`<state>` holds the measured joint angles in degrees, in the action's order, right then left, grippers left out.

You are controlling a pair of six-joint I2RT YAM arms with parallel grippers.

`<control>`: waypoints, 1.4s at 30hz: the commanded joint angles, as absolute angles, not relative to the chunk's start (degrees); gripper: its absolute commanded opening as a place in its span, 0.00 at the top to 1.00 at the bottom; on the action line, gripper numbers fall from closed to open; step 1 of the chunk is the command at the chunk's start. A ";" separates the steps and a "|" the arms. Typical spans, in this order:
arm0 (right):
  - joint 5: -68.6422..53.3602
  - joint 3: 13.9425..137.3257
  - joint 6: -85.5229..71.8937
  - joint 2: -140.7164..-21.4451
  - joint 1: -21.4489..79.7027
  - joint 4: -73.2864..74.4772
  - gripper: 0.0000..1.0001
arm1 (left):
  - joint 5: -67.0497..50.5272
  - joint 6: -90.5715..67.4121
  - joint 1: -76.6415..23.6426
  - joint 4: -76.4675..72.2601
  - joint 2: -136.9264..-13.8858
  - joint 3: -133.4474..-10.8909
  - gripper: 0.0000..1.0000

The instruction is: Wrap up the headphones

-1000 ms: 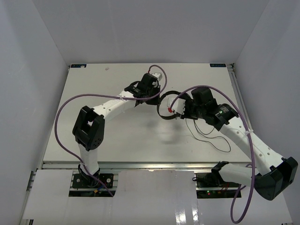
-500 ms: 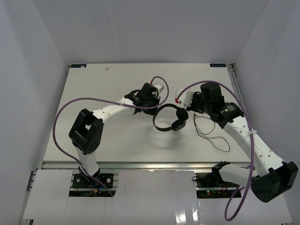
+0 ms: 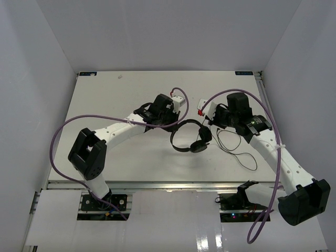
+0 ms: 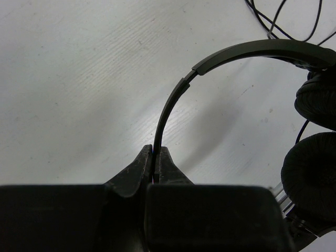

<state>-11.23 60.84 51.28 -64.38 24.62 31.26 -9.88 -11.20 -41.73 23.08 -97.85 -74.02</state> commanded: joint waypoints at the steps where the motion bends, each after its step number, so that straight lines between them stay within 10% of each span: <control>1: -17.24 61.40 47.91 -66.52 21.00 27.60 0.92 | -14.23 -10.85 -42.32 19.52 -92.78 -71.91 1.00; 42: -66.74 61.09 35.82 -82.19 4.22 24.94 0.82 | -20.48 -18.64 -42.80 13.81 -82.18 -74.74 1.00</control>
